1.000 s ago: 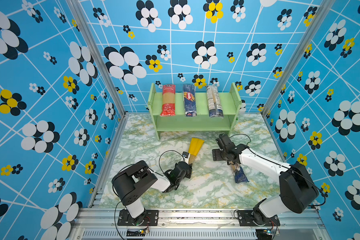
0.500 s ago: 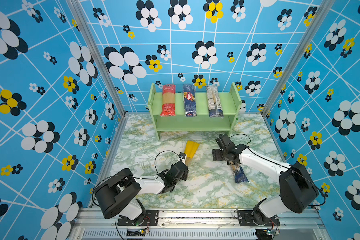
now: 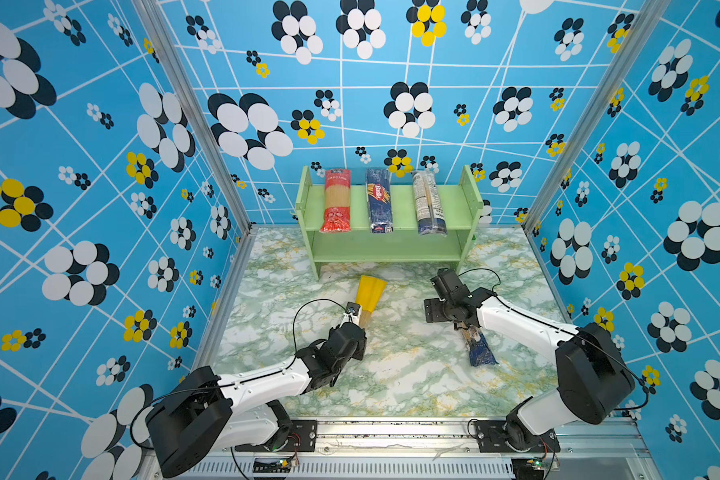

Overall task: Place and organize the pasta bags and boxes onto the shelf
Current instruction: 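Lift the yellow-banded bag with the left gripper and draw it toward the robot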

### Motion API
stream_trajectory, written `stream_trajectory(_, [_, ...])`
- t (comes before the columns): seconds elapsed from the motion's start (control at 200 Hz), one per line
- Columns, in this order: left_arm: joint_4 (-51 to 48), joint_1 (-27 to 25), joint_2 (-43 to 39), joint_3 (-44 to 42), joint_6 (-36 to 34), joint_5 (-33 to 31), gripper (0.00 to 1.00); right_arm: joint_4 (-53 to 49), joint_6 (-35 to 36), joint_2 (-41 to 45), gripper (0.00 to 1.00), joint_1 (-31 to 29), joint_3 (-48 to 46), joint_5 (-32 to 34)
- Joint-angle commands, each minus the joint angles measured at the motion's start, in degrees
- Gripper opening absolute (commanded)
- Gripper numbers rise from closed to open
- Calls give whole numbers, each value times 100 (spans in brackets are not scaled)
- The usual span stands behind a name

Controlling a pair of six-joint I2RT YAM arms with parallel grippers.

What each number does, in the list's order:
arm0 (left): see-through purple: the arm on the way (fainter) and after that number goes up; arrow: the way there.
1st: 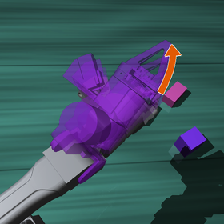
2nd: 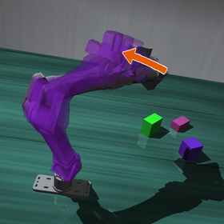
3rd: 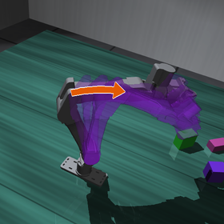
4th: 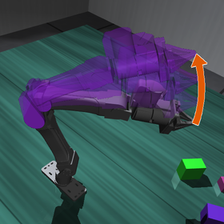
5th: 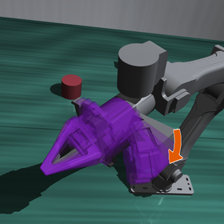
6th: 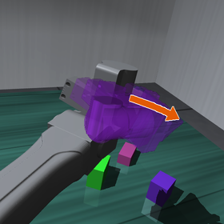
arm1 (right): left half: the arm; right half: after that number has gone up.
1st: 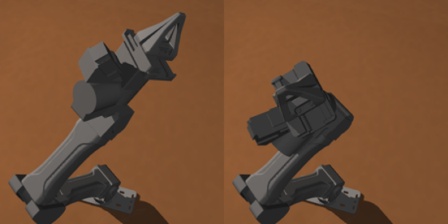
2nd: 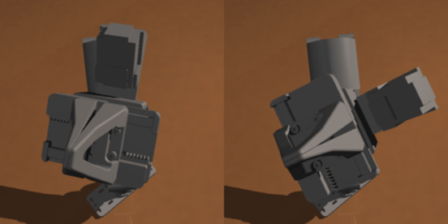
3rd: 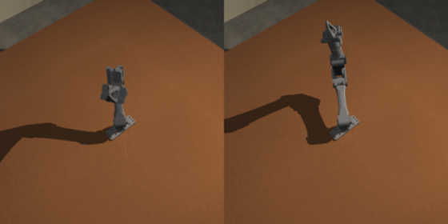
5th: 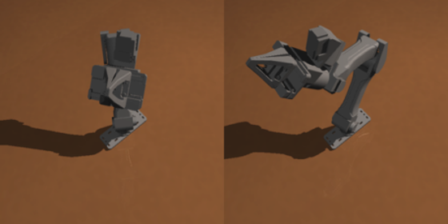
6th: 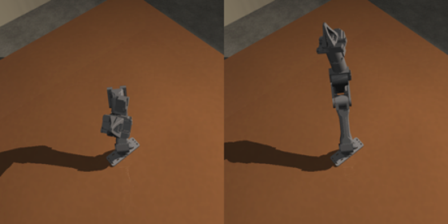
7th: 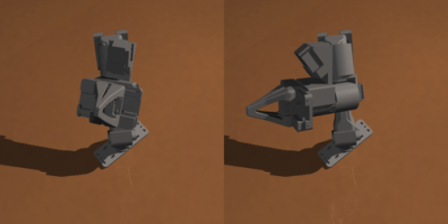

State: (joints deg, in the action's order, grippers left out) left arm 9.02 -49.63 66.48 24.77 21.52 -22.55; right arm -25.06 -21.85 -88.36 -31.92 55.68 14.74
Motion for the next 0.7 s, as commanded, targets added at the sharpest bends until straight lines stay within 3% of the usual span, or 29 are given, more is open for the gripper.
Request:
stream_trajectory(0.0, [522, 48, -591, 11, 112, -312, 0, -4, -47, -118, 86, 37, 82, 90])
stream_trajectory(0.695, [-330, 49, -1670, 255, 80, -540, 0, 44, -84, -143, 86, 37, 26, 115])
